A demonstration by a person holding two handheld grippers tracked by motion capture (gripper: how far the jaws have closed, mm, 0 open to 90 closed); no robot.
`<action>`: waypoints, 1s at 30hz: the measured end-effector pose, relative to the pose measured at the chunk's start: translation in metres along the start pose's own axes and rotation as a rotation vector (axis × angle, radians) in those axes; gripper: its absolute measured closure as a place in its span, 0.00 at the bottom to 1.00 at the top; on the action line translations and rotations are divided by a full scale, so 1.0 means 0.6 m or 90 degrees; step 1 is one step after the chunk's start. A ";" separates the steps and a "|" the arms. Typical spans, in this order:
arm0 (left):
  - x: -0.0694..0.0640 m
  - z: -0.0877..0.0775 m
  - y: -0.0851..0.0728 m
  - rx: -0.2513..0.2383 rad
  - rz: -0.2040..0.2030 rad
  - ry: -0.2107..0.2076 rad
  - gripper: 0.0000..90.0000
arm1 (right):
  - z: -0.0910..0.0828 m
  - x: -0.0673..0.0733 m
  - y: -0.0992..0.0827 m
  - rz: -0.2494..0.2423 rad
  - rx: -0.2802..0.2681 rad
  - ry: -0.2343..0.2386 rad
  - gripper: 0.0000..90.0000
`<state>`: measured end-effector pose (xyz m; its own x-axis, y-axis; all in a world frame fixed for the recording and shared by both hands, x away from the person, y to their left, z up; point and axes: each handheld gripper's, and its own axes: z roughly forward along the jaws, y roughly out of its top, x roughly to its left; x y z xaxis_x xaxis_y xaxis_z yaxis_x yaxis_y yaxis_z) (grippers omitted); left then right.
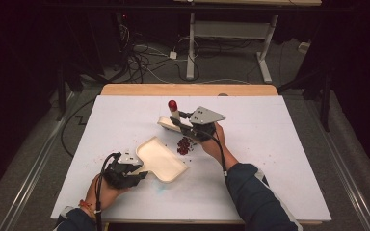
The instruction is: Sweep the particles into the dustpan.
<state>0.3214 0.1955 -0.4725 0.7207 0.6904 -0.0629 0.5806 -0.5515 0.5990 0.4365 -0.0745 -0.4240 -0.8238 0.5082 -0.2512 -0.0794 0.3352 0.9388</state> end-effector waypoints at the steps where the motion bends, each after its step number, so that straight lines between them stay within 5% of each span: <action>1: 0.000 0.002 0.001 -0.002 -0.004 -0.001 0.71 | -0.004 0.001 -0.002 0.000 -0.003 0.006 0.78; 13: -0.023 0.026 0.031 0.022 0.025 -0.008 0.71 | -0.055 0.017 -0.009 -0.001 0.012 0.002 0.78; 23: -0.027 0.030 0.039 0.016 0.004 0.011 0.70 | -0.070 0.041 -0.005 0.018 0.025 -0.005 0.77; 30: -0.024 0.026 0.035 0.012 -0.004 -0.001 0.71 | -0.064 0.061 0.004 0.021 0.028 -0.003 0.77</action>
<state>0.3293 0.1665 -0.4714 0.7179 0.6929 -0.0677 0.5916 -0.5559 0.5839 0.3849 -0.0855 -0.4219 -0.8227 0.5233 -0.2219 -0.0279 0.3527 0.9353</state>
